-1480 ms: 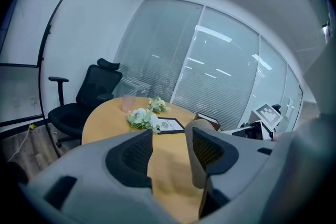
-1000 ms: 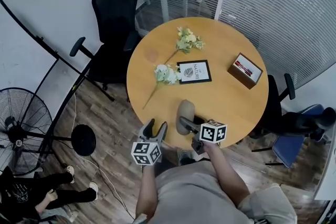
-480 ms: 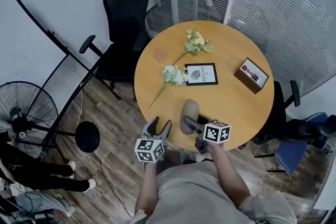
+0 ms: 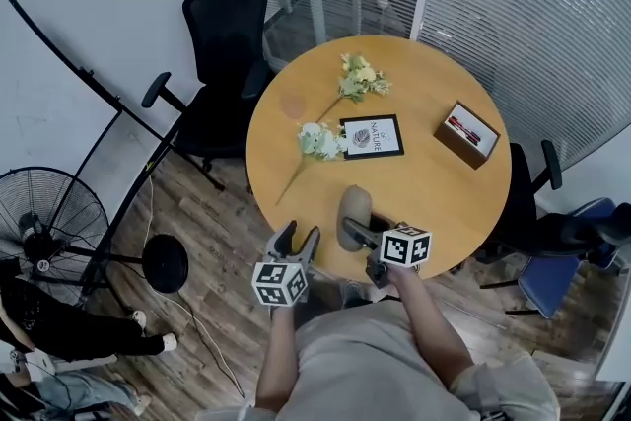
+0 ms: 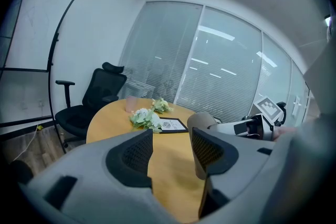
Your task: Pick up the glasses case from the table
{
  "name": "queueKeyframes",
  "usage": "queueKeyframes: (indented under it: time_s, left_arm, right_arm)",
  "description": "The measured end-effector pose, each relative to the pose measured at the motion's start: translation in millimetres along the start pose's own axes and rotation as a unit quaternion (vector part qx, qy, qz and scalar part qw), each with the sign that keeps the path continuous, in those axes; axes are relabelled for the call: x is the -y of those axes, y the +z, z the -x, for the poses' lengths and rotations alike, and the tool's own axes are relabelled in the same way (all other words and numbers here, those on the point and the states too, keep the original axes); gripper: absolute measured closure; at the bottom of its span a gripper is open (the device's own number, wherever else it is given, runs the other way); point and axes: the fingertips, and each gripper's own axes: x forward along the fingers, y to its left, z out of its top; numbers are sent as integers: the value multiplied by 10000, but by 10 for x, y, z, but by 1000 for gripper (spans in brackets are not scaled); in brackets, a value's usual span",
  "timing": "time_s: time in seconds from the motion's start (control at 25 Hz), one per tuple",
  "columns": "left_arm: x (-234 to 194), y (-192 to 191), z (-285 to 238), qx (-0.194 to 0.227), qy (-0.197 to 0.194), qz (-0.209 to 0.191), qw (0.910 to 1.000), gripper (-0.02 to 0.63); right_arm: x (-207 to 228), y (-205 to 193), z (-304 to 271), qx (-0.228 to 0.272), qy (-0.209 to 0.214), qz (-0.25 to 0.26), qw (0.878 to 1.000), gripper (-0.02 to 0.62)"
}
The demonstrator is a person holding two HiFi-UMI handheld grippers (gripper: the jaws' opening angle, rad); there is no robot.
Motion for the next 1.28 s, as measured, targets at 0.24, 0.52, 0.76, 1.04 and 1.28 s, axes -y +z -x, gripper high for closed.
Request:
queueKeyframes:
  time_s: [0.24, 0.52, 0.76, 1.04, 1.28]
  left_arm:
    - [-14, -19, -11, -8, -21, 32, 10000, 373]
    - [-18, -70, 19, -21, 14, 68, 10000, 373]
    - [-35, -108, 37, -49, 46, 87, 9999, 374]
    - [-60, -134, 4, -87, 87, 100, 9999, 396]
    - [-63, -102, -6, 5, 152, 105, 9998, 556]
  right_arm:
    - [11, 20, 4, 34, -49, 96, 9999, 344]
    - [-52, 16, -11, -2, 31, 251, 9997, 344]
    - [-32, 4, -39, -44, -18, 313, 9995, 344]
    - [-5, 8, -51, -63, -26, 316, 9995, 344]
    - [23, 24, -34, -61, -54, 302, 9995, 344]
